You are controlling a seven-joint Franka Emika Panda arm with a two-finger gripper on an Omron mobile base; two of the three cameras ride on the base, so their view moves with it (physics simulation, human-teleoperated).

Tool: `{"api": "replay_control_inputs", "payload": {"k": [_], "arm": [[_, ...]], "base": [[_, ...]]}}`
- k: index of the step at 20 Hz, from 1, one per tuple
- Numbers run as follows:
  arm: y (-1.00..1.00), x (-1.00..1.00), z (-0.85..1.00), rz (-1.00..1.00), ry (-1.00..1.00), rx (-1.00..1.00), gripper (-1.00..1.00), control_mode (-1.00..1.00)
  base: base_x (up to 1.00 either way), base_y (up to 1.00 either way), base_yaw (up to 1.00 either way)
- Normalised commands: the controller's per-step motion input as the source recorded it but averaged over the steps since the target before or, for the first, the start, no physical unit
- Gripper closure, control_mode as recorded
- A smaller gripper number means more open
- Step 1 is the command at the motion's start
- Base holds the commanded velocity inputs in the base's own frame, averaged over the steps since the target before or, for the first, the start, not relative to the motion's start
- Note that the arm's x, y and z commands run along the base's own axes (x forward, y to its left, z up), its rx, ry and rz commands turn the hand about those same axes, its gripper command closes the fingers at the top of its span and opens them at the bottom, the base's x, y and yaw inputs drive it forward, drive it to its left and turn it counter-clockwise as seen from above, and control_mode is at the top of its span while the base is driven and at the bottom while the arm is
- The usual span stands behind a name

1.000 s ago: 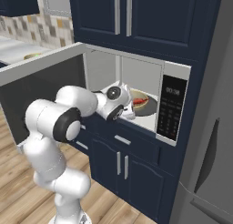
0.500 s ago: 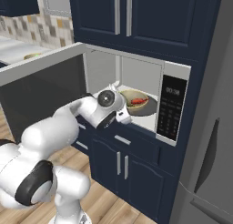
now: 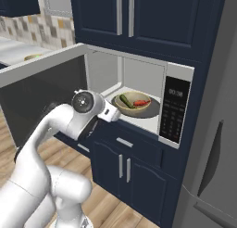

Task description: Place the bowl containing the squash and fish in the microwave. Close the microwave door and press the start button to microwave the meal.

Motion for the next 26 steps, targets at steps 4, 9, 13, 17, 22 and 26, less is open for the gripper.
{"api": "replay_control_inputs", "payload": {"k": [4,9,13,17,22,26], "arm": [[0.42,-1.00,0.86,0.37,0.00,-0.51,-1.00,-1.00],[0.43,-1.00,0.54,0.27,0.05,-0.45,-1.00,-1.00],[0.56,-0.97,0.19,0.16,0.06,-0.39,-1.00,-1.00],[0.63,-0.68,0.48,0.12,0.07,-0.41,-1.00,-1.00],[0.76,-0.45,0.35,0.05,0.01,-0.42,-1.00,-1.00],[0.83,-0.26,0.02,0.00,-0.04,-0.41,-1.00,-1.00]], "base": [[0.00,0.00,0.00],[0.00,0.00,0.00],[0.00,0.00,0.00],[0.00,0.00,0.00],[0.00,0.00,0.00],[0.00,0.00,0.00]]}}
